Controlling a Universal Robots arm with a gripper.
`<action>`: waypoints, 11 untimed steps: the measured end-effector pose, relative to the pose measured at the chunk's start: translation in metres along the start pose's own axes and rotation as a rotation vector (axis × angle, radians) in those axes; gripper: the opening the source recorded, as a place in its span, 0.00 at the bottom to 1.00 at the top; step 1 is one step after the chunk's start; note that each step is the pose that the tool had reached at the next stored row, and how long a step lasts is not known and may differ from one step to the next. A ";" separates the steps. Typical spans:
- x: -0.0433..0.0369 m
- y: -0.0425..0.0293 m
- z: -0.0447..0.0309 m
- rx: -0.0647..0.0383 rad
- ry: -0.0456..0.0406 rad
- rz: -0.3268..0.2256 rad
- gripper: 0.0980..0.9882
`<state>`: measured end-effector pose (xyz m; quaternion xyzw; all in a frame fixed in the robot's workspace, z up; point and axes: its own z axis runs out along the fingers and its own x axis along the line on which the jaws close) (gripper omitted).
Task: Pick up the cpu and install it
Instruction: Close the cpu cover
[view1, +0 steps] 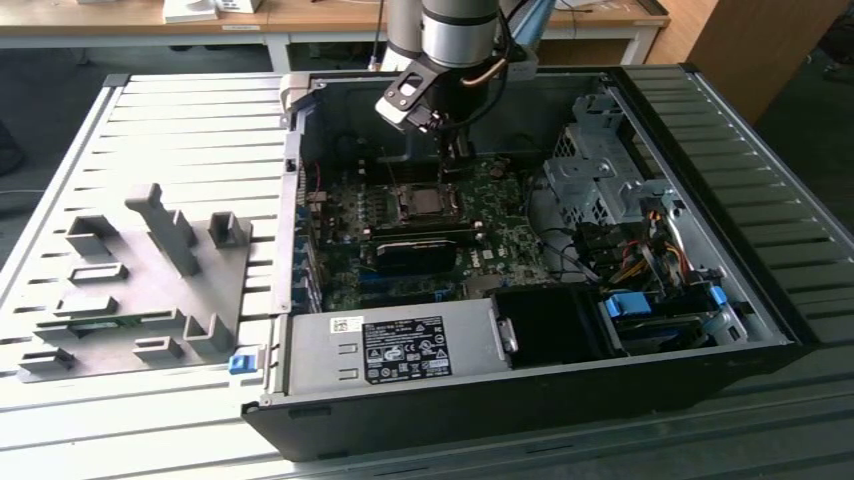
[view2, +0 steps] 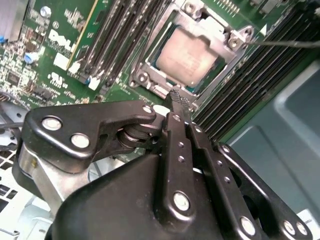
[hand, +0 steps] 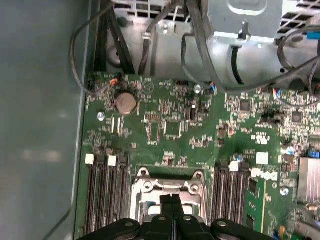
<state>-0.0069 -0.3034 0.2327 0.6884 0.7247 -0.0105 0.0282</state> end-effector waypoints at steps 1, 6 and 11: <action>0.0001 -0.0008 0.0002 0.000 0.0000 0.000 0.01; 0.0002 -0.0014 0.0009 0.000 0.0003 0.000 0.01; 0.0005 -0.0056 0.0061 0.000 0.0001 0.000 0.01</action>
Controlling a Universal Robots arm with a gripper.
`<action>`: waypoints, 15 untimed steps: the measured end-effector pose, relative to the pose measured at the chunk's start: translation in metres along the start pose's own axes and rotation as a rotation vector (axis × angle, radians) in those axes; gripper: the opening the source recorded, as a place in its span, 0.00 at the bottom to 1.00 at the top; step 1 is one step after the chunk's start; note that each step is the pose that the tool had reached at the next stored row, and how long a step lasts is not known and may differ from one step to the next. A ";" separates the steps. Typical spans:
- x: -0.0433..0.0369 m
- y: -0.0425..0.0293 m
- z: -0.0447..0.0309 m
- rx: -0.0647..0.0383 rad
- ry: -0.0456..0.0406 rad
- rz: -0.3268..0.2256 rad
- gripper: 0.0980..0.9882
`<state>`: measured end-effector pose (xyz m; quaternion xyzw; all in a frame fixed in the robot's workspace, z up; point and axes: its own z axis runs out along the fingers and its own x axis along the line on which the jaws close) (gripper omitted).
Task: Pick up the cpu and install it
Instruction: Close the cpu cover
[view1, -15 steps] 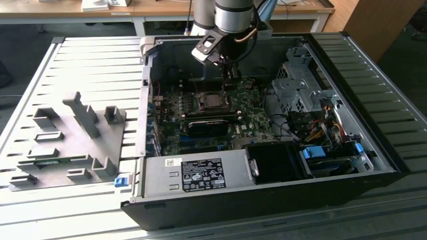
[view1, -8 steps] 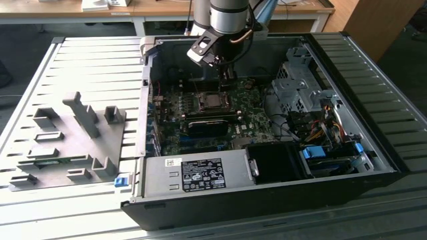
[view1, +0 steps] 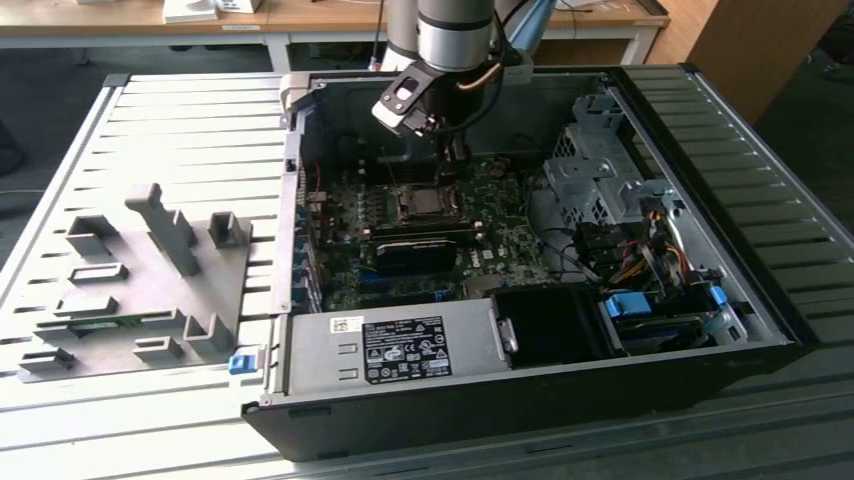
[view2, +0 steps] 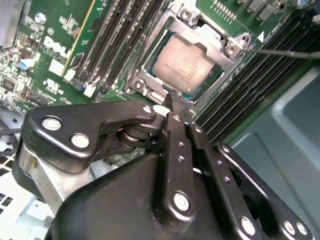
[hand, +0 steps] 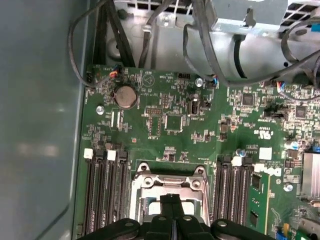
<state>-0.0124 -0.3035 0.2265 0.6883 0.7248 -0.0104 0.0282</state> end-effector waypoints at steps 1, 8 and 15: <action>0.0001 -0.0015 0.0010 0.000 -0.0001 0.000 0.01; 0.0014 -0.0217 0.0046 0.000 -0.0001 0.000 0.01; 0.0023 -0.0356 0.0083 0.000 0.0000 0.000 0.01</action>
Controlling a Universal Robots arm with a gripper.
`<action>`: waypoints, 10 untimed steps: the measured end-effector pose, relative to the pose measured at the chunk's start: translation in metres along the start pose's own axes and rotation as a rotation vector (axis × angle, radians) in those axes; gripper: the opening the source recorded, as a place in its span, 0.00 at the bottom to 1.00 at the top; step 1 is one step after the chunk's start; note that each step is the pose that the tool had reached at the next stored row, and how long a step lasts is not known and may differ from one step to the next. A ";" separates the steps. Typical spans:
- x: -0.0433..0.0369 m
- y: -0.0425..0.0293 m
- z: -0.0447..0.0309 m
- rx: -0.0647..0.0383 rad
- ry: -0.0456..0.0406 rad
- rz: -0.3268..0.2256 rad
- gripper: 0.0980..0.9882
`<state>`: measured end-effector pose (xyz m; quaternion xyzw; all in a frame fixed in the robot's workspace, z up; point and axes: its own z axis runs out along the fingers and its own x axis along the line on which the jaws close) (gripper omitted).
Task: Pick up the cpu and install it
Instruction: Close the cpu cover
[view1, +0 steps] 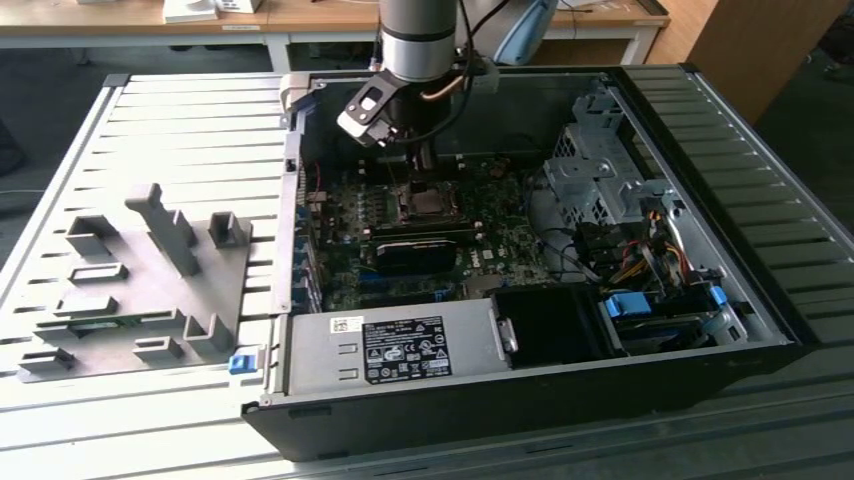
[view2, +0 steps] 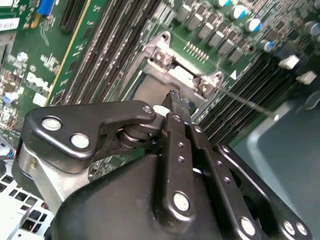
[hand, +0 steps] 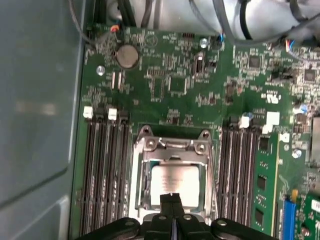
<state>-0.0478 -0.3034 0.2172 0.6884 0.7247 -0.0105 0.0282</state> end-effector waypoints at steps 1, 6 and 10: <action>0.0001 -0.0015 0.0011 0.000 -0.0002 0.000 0.01; 0.0006 -0.0049 0.0076 0.000 -0.0001 0.000 0.01; 0.0008 -0.0052 0.0110 0.000 -0.0001 0.000 0.01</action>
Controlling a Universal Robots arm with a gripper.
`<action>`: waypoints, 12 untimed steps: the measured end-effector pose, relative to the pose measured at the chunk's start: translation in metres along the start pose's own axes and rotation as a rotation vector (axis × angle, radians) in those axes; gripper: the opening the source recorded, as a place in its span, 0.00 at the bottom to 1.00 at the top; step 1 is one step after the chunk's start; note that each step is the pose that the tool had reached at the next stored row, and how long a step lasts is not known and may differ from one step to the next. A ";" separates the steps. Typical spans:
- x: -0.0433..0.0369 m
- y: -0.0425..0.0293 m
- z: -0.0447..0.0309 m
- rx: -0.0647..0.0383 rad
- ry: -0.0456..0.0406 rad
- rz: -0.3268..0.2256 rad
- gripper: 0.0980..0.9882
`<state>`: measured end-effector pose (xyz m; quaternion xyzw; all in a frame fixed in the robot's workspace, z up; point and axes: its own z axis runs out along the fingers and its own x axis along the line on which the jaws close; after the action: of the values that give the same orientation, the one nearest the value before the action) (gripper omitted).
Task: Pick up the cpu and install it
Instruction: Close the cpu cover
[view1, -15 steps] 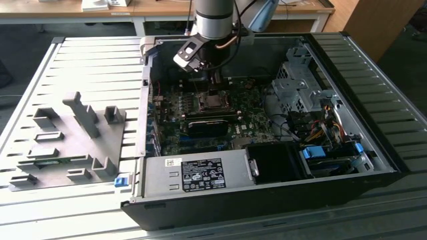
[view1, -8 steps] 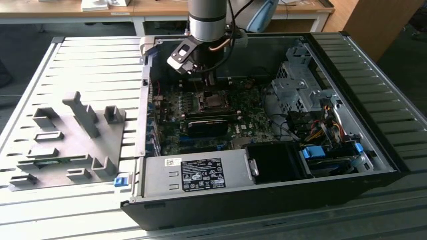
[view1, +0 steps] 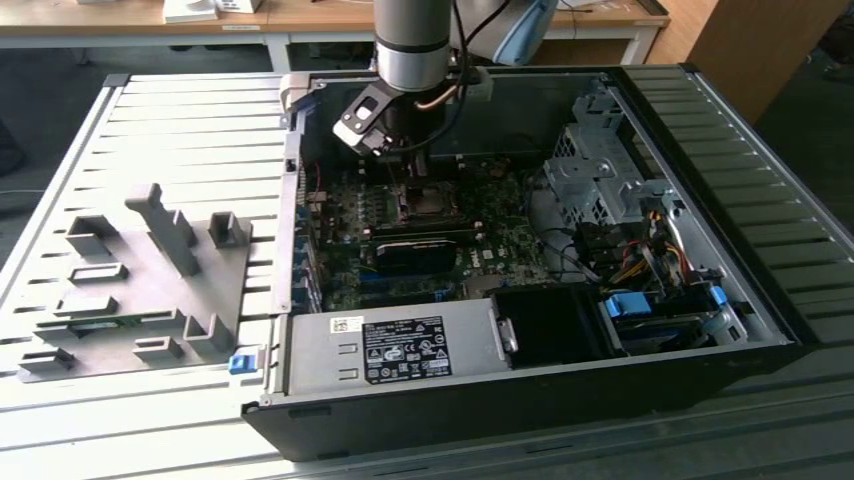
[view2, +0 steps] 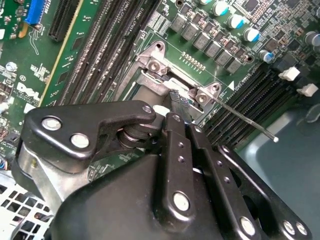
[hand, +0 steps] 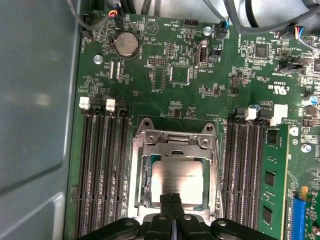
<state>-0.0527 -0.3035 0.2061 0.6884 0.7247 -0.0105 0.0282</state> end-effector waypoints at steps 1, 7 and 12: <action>0.0000 0.0000 0.0008 0.000 0.0000 0.000 0.01; 0.0003 -0.0001 0.0048 0.000 0.0001 0.000 0.01; 0.0002 0.0027 0.0060 0.000 -0.0002 0.000 0.01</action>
<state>-0.0499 -0.3035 0.2001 0.6884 0.7247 -0.0107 0.0282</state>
